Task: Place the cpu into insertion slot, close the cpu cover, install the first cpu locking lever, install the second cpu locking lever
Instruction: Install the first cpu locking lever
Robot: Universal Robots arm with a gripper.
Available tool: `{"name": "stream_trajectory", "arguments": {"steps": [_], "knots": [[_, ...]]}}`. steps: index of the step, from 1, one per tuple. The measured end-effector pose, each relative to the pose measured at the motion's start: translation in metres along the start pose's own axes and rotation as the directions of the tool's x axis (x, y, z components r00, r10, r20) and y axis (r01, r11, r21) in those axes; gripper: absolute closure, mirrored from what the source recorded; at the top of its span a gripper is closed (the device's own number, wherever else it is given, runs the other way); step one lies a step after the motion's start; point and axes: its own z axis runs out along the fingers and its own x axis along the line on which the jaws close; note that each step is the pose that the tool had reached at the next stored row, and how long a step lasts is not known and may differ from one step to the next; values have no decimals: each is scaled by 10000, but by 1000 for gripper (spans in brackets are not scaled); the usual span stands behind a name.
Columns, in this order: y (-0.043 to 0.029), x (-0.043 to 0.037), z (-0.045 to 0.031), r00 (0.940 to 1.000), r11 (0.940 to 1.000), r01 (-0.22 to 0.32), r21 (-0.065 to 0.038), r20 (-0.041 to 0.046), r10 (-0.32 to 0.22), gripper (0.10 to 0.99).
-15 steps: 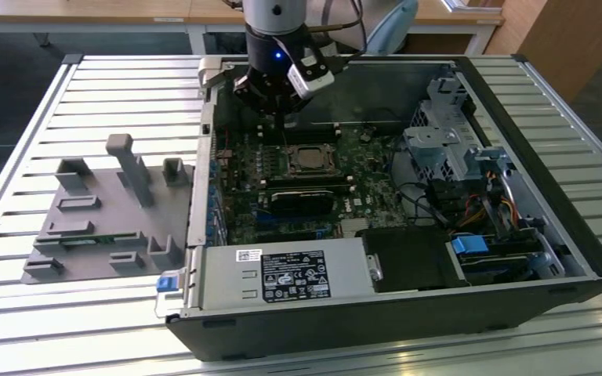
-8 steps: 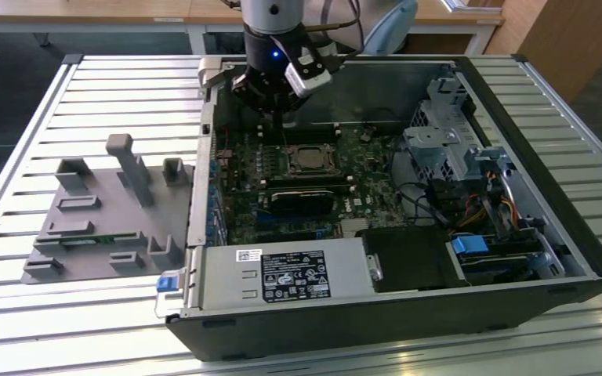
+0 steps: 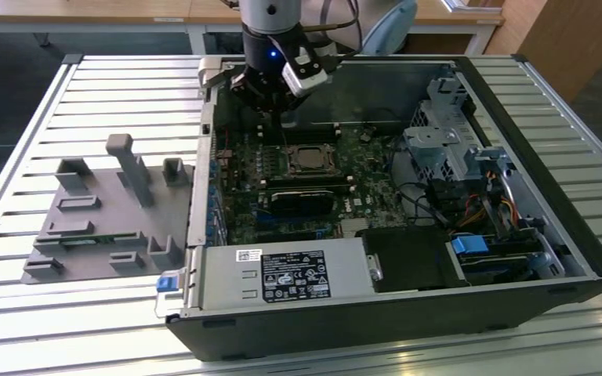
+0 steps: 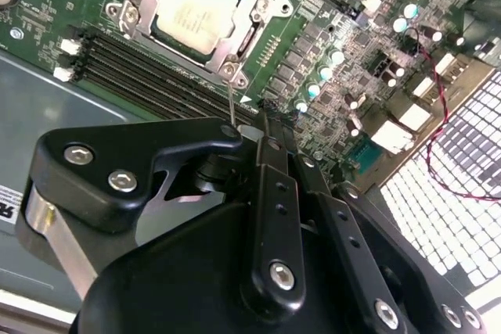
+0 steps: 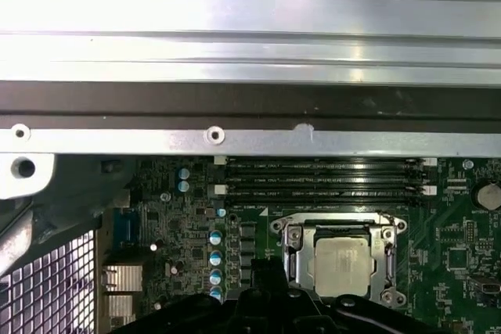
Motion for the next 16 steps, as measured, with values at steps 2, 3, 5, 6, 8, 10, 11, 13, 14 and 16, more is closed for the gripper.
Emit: {"name": "stream_trajectory", "arguments": {"steps": [2, 3, 5, 6, 8, 10, 11, 13, 14, 16], "knots": [[2, 23, 3, 10000, 10000, 0, 0, 0, 0, 980], [6, 30, 5, 10000, 10000, 1, -1, 0, -1, 980], [11, 38, 6, 10000, 10000, 0, 0, 0, 0, 980], [13, 39, 7, 10000, 10000, 0, 0, 0, 0, 980], [18, 40, 8, 10000, 10000, 0, 1, -2, 0, 980], [28, 40, 12, 10000, 10000, 0, -1, 0, 0, 980], [37, 41, 14, 10000, 10000, 0, 0, 0, 0, 980], [55, 42, 19, 10000, 10000, -2, 1, -1, 2, 980], [61, 43, 21, 10000, 10000, -4, 1, -1, 4, 980], [74, 45, 26, 10000, 10000, -9, 0, -1, 9, 980]]}}
